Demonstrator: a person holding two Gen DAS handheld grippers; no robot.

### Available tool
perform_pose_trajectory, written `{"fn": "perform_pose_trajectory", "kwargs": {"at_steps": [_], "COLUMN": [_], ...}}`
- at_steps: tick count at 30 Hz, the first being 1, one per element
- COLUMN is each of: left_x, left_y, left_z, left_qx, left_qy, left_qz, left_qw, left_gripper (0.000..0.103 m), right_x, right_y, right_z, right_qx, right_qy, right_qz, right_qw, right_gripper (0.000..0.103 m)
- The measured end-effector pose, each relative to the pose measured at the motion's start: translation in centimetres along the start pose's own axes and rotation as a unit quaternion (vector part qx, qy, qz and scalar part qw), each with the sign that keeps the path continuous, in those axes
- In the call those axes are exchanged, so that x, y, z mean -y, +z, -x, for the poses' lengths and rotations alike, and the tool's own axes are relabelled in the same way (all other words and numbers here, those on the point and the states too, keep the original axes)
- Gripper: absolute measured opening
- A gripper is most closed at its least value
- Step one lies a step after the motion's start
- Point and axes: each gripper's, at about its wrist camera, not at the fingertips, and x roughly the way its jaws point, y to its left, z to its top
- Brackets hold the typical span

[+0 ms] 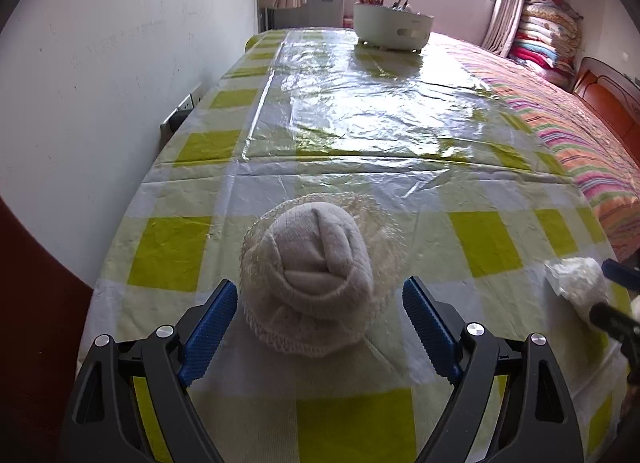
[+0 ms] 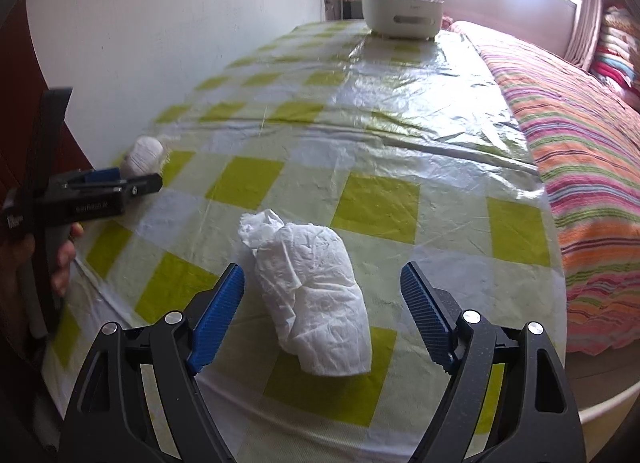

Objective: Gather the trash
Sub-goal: 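Grasp the lace cap with the left gripper while the right gripper grasps the white tissue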

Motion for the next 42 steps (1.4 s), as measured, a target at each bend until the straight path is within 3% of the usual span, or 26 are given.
{"fn": "perform_pose_trajectory", "kwargs": {"at_steps": [3,5,6,10,12,15,23,29,42], "left_x": [-0.2,-0.2,-0.2,0.0,0.0,-0.1,-0.6,-0.2,6.0], "left_y": [0.5,0.8,0.9,1.3,1.4,1.5,0.8,0.3,-1.8], "left_z": [-0.6,-0.9,-1.1,-1.6,-1.6,-1.3,-0.2,1.4,5.2], "left_qx": [-0.005,-0.007,-0.009,-0.011,-0.01,0.0,0.001,0.014,0.041], "left_qy": [0.002,0.007,0.011,0.02,0.023,0.035,0.012,0.005,-0.036], "left_qz": [0.004,0.003,0.001,-0.001,0.002,0.004,0.012,0.011,-0.051], "left_qw": [1.0,0.9999,0.9999,0.9997,0.9997,0.9994,0.9999,0.9998,0.9972], "left_gripper": [0.083,0.083,0.083,0.082,0.081,0.052,0.049,0.049,0.049], "right_x": [-0.2,-0.4,-0.6,-1.1,-1.3,-1.1,1.7,2.8,3.9], "right_y": [0.0,0.1,0.2,0.2,0.2,-0.1,-0.6,-0.6,-2.7], "right_z": [-0.5,-0.9,-0.9,-1.2,-0.9,-0.4,1.6,3.7,5.3], "right_qx": [-0.012,-0.022,-0.023,-0.028,-0.026,-0.021,0.006,0.039,0.061], "right_qy": [-0.002,-0.001,-0.002,-0.015,-0.016,-0.009,0.023,0.02,-0.001], "right_qz": [0.008,0.013,0.016,0.035,0.042,0.032,-0.033,-0.055,-0.072], "right_qw": [1.0,1.0,1.0,0.999,0.999,0.999,0.999,0.998,0.996], "right_gripper": [0.078,0.071,0.058,0.032,0.031,0.031,0.031,0.031,0.031]}}
